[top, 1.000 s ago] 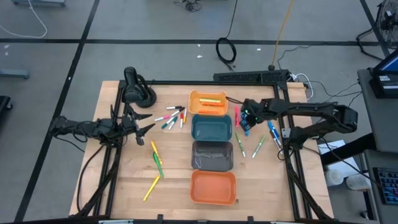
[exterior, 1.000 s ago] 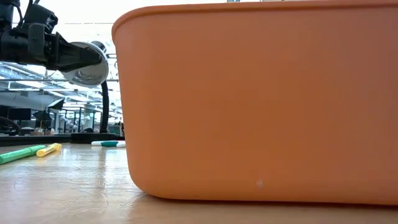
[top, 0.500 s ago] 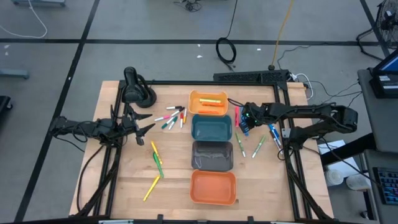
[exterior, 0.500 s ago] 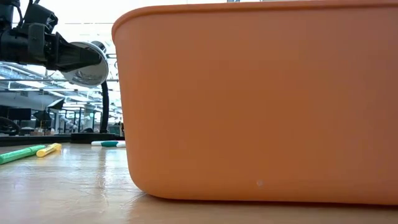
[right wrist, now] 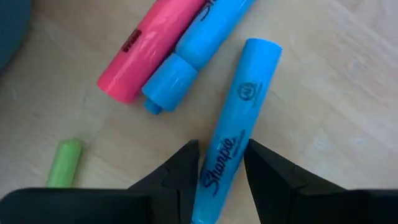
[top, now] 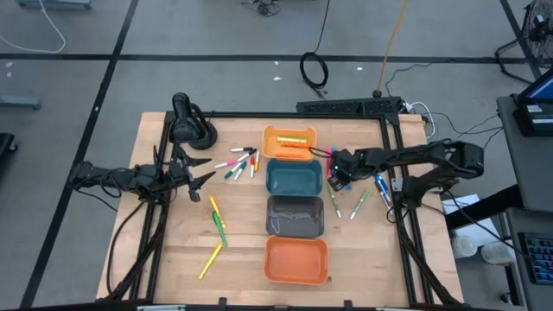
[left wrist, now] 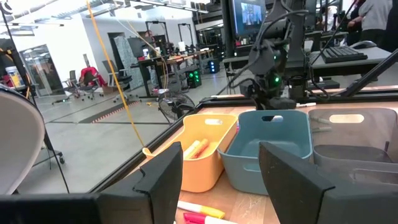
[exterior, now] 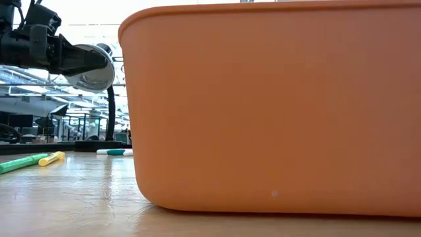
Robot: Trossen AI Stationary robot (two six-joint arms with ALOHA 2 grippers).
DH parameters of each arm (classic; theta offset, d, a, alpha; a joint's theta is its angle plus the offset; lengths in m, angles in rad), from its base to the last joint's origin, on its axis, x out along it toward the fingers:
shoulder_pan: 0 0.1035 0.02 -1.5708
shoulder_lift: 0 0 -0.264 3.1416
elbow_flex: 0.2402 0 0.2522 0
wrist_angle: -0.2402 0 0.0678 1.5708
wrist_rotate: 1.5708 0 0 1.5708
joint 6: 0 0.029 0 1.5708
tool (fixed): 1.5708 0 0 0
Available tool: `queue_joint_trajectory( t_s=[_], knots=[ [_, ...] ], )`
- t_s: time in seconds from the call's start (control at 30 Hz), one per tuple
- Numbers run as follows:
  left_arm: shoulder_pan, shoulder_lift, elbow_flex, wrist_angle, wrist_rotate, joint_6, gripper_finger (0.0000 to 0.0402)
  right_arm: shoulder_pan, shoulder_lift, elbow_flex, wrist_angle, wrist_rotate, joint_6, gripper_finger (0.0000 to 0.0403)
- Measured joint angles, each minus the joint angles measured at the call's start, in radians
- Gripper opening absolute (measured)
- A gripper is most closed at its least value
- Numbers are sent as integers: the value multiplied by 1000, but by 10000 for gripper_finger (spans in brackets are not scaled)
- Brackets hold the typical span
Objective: Pick & Place Markers
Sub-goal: Put the right blue highlighter into the yellow bin
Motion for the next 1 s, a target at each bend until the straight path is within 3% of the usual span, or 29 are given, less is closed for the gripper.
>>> queue_joint_trajectory(
  t_s=[0.4,0.57,0.67,1.0],
  knots=[
    [0,0,0,0,0,0,214,0,64,2,-11,17,-44,115],
    [0,0,0,0,0,0,214,0,61,2,-20,20,-87,76],
    [0,0,0,0,0,0,214,0,26,1,-27,22,-117,45],
    [0,0,0,0,0,0,214,2,-215,-3,-39,22,-137,44]
  ],
)
